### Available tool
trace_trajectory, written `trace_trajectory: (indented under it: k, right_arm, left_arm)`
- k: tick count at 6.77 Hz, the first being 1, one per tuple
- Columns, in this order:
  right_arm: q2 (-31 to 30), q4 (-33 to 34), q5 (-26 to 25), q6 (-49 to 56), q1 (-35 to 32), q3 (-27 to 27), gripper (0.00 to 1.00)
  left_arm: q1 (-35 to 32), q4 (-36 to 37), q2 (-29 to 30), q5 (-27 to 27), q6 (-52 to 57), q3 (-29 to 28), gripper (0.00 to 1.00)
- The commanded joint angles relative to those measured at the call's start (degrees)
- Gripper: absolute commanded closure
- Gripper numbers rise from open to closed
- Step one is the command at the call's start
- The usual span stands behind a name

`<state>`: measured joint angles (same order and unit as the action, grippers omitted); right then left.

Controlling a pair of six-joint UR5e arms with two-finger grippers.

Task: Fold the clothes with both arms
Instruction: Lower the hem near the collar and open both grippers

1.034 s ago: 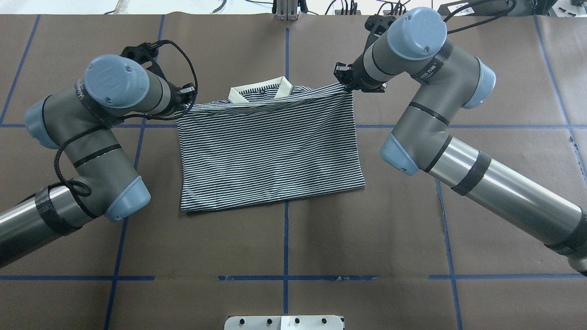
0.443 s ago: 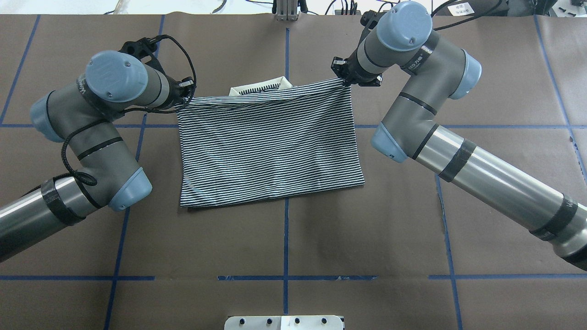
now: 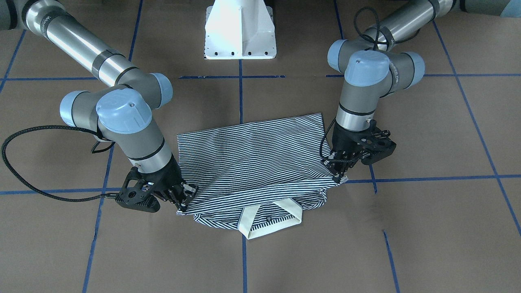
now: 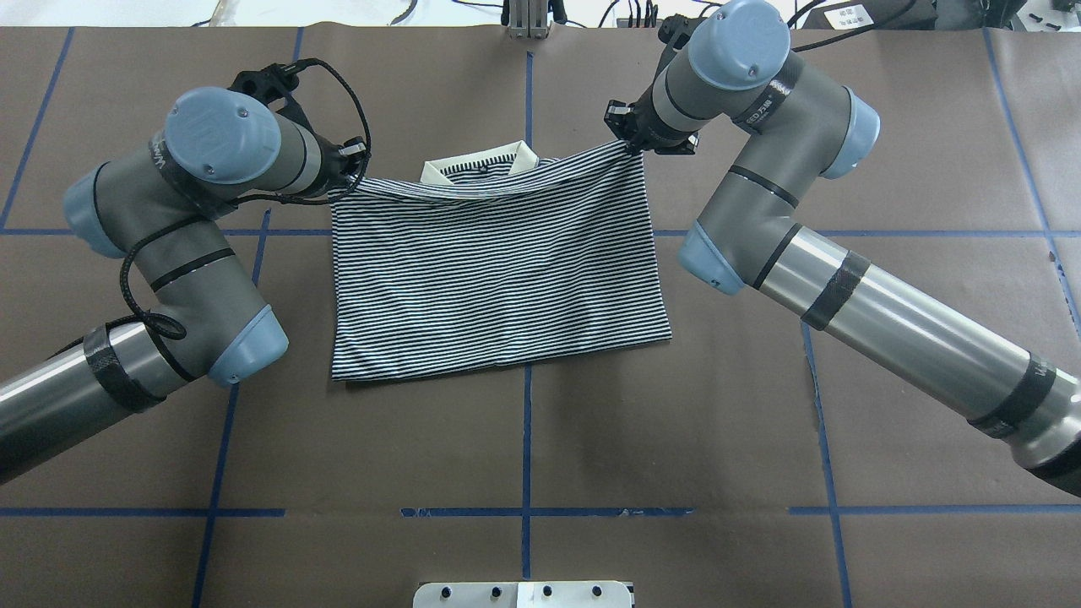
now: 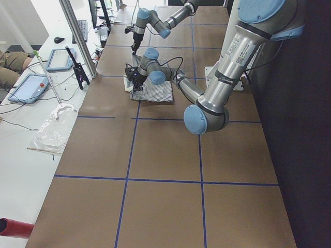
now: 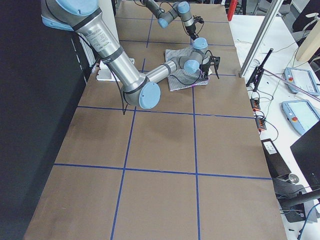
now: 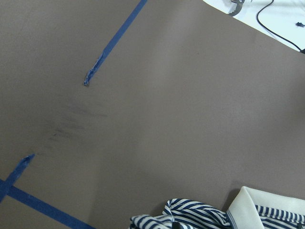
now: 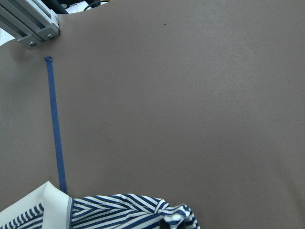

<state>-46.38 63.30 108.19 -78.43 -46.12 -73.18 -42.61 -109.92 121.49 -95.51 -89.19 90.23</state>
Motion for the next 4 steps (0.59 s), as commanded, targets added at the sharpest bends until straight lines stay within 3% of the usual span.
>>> trace_trajectory:
  k: [1, 2, 3, 4]
  right_arm:
    - [0.1, 0.0, 0.0, 0.0, 0.2, 0.0, 0.72]
    - [0.1, 0.0, 0.0, 0.0, 0.2, 0.0, 0.3]
    - [0.0, 0.1, 0.0, 0.2, 0.2, 0.1, 0.0]
    - [0.0, 0.1, 0.4, 0.3, 0.2, 0.1, 0.0]
  left_arm:
    - [0.2, -0.1, 0.1, 0.1, -0.1, -0.1, 0.31]
    - [0.2, -0.1, 0.1, 0.1, -0.1, -0.1, 0.14]
    - [0.2, -0.1, 0.1, 0.1, 0.1, 0.0, 0.01]
    - [0.2, -0.1, 0.1, 0.1, 0.1, 0.0, 0.01]
